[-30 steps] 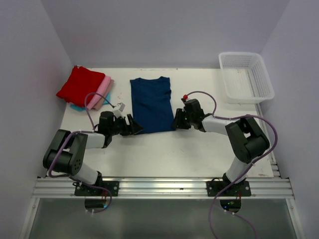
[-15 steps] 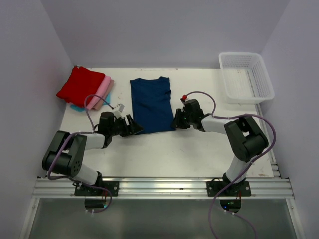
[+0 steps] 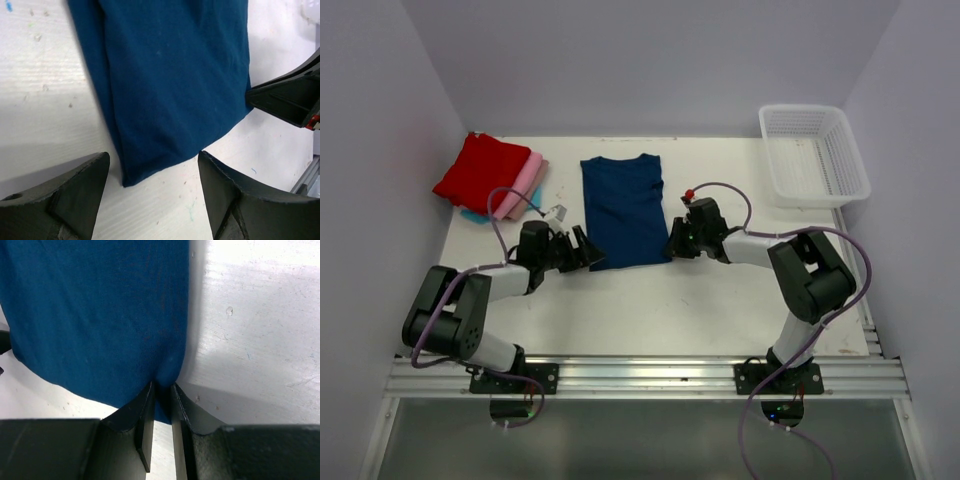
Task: Fold and stack the t-shirts
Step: Grab one side of the 2/3 rectangular tshirt with both arms
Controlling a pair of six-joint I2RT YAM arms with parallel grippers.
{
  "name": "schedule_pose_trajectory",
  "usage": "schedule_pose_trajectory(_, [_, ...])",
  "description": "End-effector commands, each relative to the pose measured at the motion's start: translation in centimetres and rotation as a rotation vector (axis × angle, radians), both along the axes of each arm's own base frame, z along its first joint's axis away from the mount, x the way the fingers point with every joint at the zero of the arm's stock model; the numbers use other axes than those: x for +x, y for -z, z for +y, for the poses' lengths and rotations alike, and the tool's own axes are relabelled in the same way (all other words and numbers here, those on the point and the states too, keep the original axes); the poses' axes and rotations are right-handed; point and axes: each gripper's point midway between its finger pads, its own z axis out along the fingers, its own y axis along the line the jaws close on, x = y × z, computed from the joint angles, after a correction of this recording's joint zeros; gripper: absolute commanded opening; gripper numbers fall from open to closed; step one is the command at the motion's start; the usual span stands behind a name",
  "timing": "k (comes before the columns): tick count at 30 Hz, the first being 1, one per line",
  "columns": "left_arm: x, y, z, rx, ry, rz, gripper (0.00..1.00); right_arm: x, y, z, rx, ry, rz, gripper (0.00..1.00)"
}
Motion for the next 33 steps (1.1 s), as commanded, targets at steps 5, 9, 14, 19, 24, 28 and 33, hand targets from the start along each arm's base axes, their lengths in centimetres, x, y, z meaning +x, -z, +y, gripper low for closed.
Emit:
schedule_pose_trajectory(5, [-5.4,7.3,0.1,0.052,0.017,0.304,0.76,0.0,0.5,0.2,-0.011,-0.01,0.014,0.24])
schedule_pose_trajectory(9, [-5.6,7.5,-0.7,0.046,0.046,0.308,0.7,0.0,0.3,0.2,-0.011,-0.011,0.011,0.24])
schedule_pose_trajectory(14, [-5.9,7.5,-1.6,0.003,0.09,0.303,0.36,0.0,0.2,0.3,-0.005,-0.017,0.015,0.11])
schedule_pose_trajectory(19, [-6.2,7.5,-1.8,-0.007,0.099,0.3,0.04,-0.1,-0.7,0.4,0.006,-0.024,0.001,0.0])
schedule_pose_trajectory(24, [-6.4,6.4,-2.1,-0.027,0.119,0.269,0.0,-1.1,-3.2,0.3,0.033,-0.044,-0.038,0.0])
schedule_pose_trajectory(28, [-7.4,5.2,-2.5,-0.023,0.146,0.246,0.0,-2.9,-4.8,0.1,0.031,-0.064,-0.07,0.0])
schedule_pose_trajectory(33, [-9.0,2.9,-3.6,-0.023,0.19,0.209,0.06,-6.4,-5.3,-0.5,0.004,-0.107,-0.074,0.0])
